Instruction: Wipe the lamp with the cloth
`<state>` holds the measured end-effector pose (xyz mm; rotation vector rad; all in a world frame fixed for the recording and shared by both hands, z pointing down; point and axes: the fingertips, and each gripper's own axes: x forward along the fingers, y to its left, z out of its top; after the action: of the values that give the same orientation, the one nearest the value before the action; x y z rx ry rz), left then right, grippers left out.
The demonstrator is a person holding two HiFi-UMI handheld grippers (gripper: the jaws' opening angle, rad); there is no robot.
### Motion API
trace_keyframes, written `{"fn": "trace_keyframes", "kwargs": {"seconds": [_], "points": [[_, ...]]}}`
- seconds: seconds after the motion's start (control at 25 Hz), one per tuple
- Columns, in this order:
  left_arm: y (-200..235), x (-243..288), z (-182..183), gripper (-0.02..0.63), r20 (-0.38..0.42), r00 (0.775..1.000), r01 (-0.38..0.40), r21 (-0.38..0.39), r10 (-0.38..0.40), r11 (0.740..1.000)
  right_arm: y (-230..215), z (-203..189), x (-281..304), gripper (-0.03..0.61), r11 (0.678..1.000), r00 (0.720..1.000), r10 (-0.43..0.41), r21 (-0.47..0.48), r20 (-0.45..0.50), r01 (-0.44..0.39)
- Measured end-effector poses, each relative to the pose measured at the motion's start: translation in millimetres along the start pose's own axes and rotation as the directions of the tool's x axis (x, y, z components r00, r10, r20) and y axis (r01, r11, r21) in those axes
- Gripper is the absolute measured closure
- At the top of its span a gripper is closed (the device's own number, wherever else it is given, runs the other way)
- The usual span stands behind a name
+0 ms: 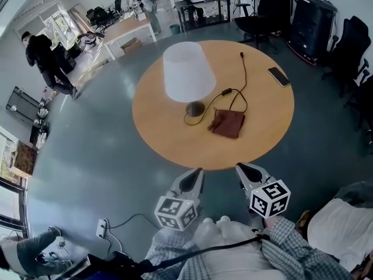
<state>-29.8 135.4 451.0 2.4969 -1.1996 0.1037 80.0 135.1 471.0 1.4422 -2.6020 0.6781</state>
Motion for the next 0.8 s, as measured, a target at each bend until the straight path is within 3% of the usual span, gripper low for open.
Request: {"fn": "trace_keyframes", "kwargs": {"seconds": [0.36,0.8], "points": [[3.2,22.8,-9.8,0.614,-0.032,0.999,0.017,-0.013,-0.018,1.0,-30.3,-12.5,5.9,0.575,0.998,0.999,-0.039,0.04,-0.036,0.041],[85.8,86.4,31.4,0.614,-0.008,0.999,0.047,-0.025,-0.047,0.999,-48.8,34.8,103.6,0.575,0.999,0.999,-0.033,-0.015,-0.025,0.032]]}}
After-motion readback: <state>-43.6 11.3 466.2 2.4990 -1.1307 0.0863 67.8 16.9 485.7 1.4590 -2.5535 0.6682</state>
